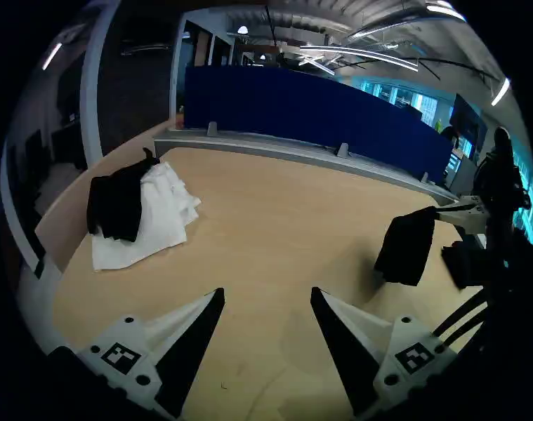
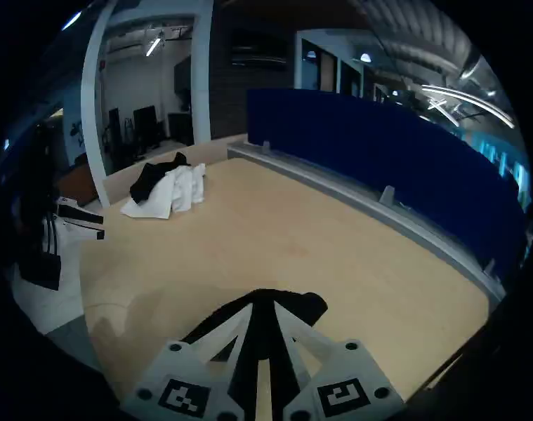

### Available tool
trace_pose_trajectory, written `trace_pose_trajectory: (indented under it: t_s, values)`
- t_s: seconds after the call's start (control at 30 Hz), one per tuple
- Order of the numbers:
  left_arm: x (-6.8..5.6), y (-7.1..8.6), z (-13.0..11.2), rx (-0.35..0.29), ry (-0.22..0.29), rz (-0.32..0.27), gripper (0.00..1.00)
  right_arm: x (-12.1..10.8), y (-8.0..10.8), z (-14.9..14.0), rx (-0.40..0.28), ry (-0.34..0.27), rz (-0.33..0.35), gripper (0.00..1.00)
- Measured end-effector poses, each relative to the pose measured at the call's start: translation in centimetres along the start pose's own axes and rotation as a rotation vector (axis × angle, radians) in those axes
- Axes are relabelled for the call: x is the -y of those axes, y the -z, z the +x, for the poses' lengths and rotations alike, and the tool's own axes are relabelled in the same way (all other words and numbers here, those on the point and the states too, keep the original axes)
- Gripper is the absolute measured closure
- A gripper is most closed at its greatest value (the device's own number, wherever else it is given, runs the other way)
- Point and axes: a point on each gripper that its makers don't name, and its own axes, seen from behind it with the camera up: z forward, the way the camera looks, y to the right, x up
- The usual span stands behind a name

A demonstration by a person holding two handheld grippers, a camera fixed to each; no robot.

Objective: Fold towel

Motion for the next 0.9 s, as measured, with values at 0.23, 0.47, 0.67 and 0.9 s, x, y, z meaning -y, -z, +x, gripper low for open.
trace_pose_trajectory:
  t_s: [0.23, 0.47, 0.67, 0.9]
  values:
    - [-0.9, -0.1, 0.5, -0.001, -0.011, -0.016, 0.09, -2.5, 1.7, 0.6, -0.019, -0.017, -0.046, 0.94]
    - [-2.3, -0.7, 0.7, 0.004, -0.034, -0.039, 0.09, -7.0, 4.7, 0.1, -0.025, -0.042, -0.119, 0.94]
    - [-3.8, -1.4, 0.9, 0.009, -0.050, -0.058, 0.09, -12.0, 8.0, -0.9, -0.017, -0.065, -0.194, 0.94]
    - [-5.2, -2.1, 1.2, 0.013, -0.065, -0.071, 0.09, -18.2, 12.1, -2.6, 0.002, -0.092, -0.287, 0.94]
